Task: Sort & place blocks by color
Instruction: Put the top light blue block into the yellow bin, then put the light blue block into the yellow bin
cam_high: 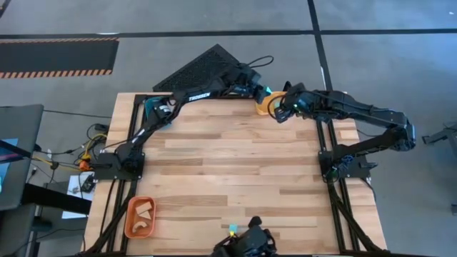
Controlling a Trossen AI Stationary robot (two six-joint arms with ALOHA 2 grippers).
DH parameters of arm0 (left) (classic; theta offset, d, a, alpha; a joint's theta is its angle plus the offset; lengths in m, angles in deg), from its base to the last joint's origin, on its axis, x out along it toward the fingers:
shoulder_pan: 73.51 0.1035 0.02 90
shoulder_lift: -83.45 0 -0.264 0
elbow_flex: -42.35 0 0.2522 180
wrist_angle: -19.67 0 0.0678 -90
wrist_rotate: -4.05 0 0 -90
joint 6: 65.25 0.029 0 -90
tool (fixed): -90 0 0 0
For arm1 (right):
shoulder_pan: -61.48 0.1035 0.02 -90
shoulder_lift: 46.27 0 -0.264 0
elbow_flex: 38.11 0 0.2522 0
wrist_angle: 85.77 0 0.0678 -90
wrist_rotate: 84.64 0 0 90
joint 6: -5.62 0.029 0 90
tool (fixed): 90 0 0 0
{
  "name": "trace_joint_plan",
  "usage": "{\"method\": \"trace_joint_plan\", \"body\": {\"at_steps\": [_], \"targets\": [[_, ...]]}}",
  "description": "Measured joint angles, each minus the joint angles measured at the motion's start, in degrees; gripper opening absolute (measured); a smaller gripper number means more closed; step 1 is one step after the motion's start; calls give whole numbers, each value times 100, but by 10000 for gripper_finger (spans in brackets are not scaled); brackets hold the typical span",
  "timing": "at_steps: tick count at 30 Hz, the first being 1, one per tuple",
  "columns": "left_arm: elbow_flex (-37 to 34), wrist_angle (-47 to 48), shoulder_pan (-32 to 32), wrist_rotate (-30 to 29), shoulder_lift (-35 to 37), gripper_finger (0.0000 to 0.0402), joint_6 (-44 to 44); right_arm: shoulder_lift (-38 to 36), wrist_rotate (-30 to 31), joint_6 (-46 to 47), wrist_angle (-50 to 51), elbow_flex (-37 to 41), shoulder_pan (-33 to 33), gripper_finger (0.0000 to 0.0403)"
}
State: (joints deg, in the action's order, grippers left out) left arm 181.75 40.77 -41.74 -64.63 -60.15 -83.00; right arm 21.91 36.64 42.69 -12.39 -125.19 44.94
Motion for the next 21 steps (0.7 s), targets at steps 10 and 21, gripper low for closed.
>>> {"method": "trace_joint_plan", "body": {"at_steps": [10, 21], "targets": [[182, 487, -79, 240, -101, 157, -399, 0, -170, -153, 13, 0, -401, 199], [176, 726, -87, -24, 195, 213, 6, 2, -169, -268, 493, 2, -357, 200]]}}
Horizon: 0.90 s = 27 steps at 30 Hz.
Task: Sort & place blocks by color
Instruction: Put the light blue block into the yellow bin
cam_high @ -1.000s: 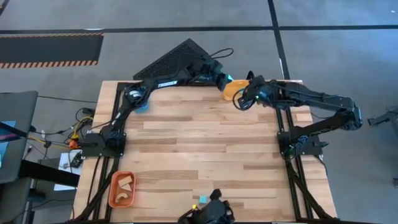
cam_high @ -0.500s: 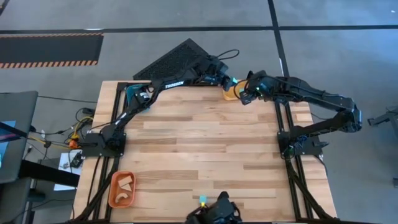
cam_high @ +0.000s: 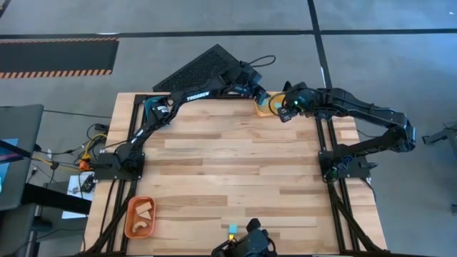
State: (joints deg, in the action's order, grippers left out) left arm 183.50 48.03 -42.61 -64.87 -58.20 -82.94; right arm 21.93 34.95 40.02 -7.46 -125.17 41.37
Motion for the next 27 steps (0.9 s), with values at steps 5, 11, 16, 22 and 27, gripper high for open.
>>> {"method": "trace_joint_plan", "body": {"at_steps": [5, 11, 16, 22, 27], "targets": [[0, 521, -187, -794, 600, 177, 753, -483, -13, 298, -378, 570, 658, 199], [0, 838, -754, -936, 1193, 135, 972, -1589, 26, 1515, -1823, 1997, 2092, 201], [-40, 994, -1461, -1132, 1456, 117, 870, -1905, 312, 2364, -3505, 3138, 3398, 190], [-1033, 958, -2461, -1609, 1769, 101, 1029, -1006, 1303, 3404, -4405, 3642, 4947, 168], [-2708, -247, -3098, -2084, 2473, 90, 408, 117, 1622, 4170, -5124, 3641, 5740, 160]]}}
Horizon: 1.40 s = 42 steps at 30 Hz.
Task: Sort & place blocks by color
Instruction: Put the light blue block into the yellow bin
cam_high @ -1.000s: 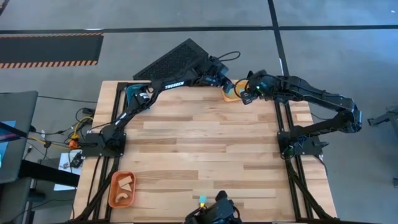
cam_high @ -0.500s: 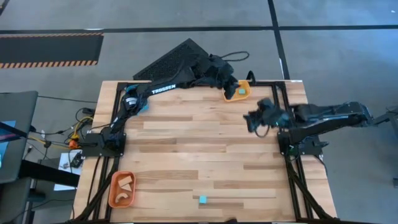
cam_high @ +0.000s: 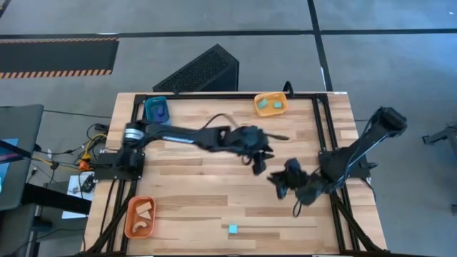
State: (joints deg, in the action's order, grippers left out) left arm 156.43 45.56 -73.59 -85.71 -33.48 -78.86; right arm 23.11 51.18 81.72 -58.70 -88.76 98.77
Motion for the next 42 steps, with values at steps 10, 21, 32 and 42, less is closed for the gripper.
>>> {"method": "trace_joint_plan", "body": {"at_steps": [10, 21, 32, 42], "targets": [[-3286, -1704, -1087, -1191, 2263, 88, -947, 2314, -746, -2123, -3342, -310, 178, 194], [-4114, -851, -2304, -1409, 2748, 126, -1050, 4324, -1776, -5003, -2852, -2369, 23, 265], [-4112, 944, -3353, -2050, 2888, 233, -1819, 5204, -2792, -4867, -1839, -3849, -204, 271], [-4300, 835, -3540, -2204, 2935, 249, -1801, 5150, -3057, -3711, -269, -4032, -142, 269]]}}
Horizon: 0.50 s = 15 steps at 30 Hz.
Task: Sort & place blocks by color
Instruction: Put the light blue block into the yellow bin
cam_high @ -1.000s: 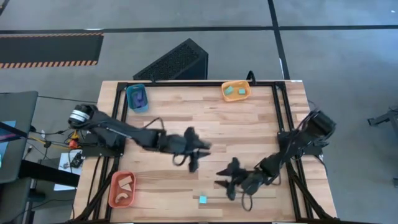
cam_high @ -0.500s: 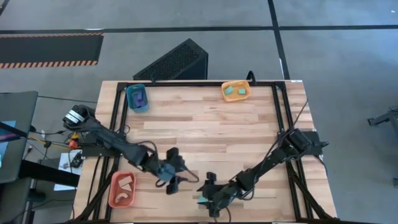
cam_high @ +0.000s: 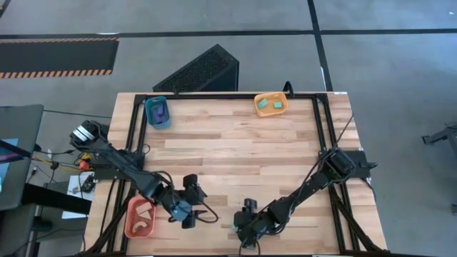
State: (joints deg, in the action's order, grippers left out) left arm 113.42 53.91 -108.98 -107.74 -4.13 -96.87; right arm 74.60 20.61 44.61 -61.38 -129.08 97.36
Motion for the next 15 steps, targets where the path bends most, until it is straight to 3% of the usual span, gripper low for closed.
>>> {"method": "trace_joint_plan", "body": {"at_steps": [5, 9, 15], "targets": [[-1140, -1539, -109, 142, 257, 249, -582, 24, 49, 201, -12, 0, -8, 252], [-1824, -2617, -123, 303, 505, 249, -952, 20, 125, 305, -61, 0, -109, 209], [-1869, -2761, -57, 245, 688, 249, -704, -51, 50, 226, -126, -3, -301, 114]]}}
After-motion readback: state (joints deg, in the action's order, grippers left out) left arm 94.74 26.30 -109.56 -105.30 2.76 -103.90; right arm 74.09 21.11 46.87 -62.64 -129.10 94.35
